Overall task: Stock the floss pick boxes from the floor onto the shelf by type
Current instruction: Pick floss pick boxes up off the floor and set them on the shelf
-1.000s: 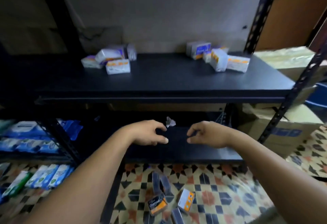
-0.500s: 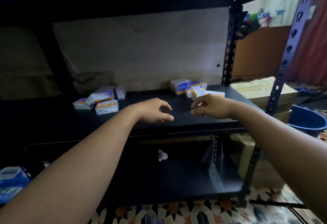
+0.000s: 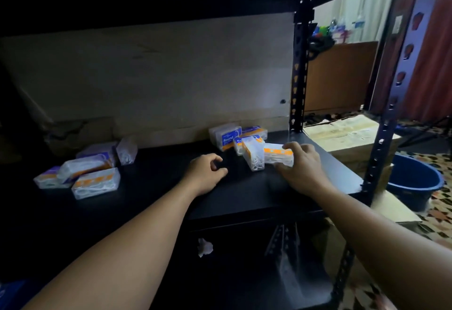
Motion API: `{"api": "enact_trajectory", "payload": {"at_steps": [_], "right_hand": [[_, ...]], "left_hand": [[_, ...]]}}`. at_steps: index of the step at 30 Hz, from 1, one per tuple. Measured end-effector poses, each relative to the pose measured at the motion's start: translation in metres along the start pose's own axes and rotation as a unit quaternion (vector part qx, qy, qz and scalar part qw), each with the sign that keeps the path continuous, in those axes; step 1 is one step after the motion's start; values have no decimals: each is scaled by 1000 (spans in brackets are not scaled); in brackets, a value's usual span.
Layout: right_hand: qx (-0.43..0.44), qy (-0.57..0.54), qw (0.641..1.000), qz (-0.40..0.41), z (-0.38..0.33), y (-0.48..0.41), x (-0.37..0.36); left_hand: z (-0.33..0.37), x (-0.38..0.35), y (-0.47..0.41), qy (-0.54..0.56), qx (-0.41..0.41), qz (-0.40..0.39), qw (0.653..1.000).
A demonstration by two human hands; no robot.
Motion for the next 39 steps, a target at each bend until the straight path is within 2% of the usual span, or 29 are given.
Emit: {"api": "enact_trajectory", "payload": {"at_steps": [6,12,15,21,34,39], "right_hand": [[37,-59,997,-41,-13,-26,-15],[108,52,993,-9,-38,-32,-23],[93,92,991,-20,-32,-36,-29],[84,130,988,8,-29,-37,-26],[64,115,991,-16,-24,-40,-28],[33,135,990,-22,-21,-35,-26]], "left_hand": [[13,-12,-37,-7,-55,42,998],[25,-32,-69,-54,-99,19,993],[28,-42,-78,-90,-115,3,989],[30,-35,-76,-40,-129,25,991],[25,-26,-61,12,-82,33,996],[22,-20,-39,-10,-67,34,997]]}}
Point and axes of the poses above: each hand's wrist, its own y-axis away from the middle knuckle, its own x-axis out of the back of the hand, z = x × y, the point moved 10 cm from there along -y, towards the middle knuckle
